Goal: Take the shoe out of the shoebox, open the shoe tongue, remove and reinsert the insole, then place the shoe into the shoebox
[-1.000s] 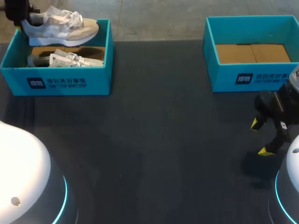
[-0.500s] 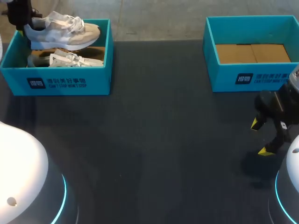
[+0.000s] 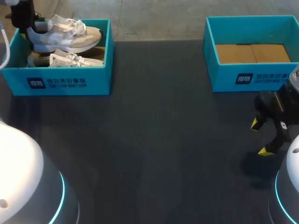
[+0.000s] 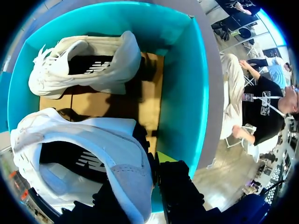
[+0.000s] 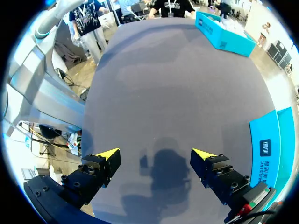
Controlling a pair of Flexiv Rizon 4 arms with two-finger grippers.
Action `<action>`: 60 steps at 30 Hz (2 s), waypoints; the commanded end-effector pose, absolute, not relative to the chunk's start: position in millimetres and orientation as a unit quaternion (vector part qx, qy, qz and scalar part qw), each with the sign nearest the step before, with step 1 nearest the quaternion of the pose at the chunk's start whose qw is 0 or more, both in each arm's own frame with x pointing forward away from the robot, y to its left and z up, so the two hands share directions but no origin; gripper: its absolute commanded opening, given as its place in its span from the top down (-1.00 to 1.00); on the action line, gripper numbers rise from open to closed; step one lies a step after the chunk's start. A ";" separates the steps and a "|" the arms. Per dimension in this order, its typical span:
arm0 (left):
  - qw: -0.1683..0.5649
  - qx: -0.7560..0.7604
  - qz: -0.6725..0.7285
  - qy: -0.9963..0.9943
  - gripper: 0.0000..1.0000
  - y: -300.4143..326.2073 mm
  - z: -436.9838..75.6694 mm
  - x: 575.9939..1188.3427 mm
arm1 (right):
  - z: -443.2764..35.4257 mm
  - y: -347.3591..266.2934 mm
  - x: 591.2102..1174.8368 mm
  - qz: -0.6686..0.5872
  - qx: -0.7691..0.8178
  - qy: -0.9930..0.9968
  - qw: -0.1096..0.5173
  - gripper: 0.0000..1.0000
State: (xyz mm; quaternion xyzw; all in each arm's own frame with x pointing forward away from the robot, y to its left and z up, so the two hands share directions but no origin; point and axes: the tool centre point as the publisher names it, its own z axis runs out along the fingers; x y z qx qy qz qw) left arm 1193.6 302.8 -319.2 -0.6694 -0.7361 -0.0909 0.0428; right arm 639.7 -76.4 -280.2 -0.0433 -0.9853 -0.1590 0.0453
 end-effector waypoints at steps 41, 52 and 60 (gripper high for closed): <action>0.072 -0.687 -0.048 -0.722 1.00 289.3 -369.3 1206.2 | -281.0 -76.2 638.7 -0.158 -0.044 -0.986 0.044 -1.00; 0.069 -0.697 -0.043 -0.712 -0.53 287.1 -371.5 1200.6 | -281.0 -76.2 638.7 -0.158 -0.044 -0.986 0.044 -1.00; 0.045 -0.700 -0.036 -0.712 -1.00 286.0 -361.2 1199.6 | -281.0 -76.2 638.7 -0.158 -0.044 -0.986 0.044 -1.00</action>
